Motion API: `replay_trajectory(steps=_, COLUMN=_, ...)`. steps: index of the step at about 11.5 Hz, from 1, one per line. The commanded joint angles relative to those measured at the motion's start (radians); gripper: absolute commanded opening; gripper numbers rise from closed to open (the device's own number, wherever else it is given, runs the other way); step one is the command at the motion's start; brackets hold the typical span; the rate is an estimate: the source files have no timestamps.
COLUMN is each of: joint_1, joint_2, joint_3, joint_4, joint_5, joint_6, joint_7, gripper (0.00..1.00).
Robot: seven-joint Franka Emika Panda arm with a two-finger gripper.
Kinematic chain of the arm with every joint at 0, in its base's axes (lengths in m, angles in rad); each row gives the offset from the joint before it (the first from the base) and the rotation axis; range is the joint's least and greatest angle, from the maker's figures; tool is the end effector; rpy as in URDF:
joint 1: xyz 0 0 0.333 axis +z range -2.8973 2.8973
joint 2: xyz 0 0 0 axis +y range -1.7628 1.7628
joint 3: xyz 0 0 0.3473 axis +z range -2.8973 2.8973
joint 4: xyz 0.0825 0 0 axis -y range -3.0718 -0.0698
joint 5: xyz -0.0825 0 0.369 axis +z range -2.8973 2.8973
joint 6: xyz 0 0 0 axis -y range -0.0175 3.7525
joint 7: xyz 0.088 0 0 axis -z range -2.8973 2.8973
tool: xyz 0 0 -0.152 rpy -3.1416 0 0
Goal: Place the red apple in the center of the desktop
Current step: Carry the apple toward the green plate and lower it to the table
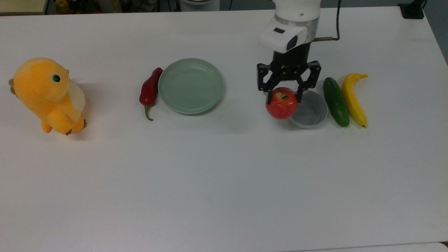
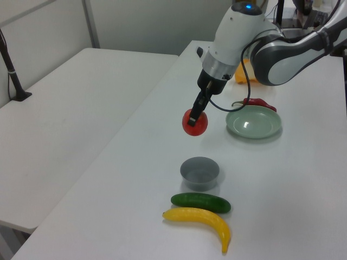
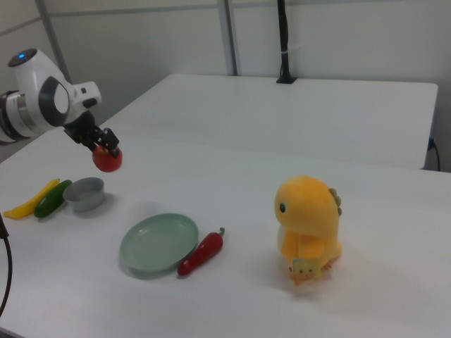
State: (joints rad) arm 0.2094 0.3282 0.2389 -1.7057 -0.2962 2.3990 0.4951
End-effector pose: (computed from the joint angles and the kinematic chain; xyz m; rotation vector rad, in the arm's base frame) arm 0.6366 0.2753 0.4399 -3.0489 -0.1632 -0.6347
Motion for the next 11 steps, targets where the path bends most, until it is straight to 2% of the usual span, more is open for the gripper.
replay_trajectory(steps=1, joint_1=0.007, joint_2=-0.031, joint_3=-0.052, joint_4=-0.077, joint_5=-0.003, joint_6=-0.020, joint_7=-0.035, gripper=0.14)
replay_trajectory(steps=4, joint_1=-0.007, joint_2=-0.017, joint_3=-0.096, joint_4=-0.095, joint_5=-0.003, joint_6=-0.020, joint_7=-0.081, gripper=0.14)
replay_trajectory(steps=11, joint_1=-0.022, joint_2=0.020, joint_3=-0.102, joint_4=-0.123, joint_5=-0.004, joint_6=-0.020, joint_7=-0.113, gripper=0.15)
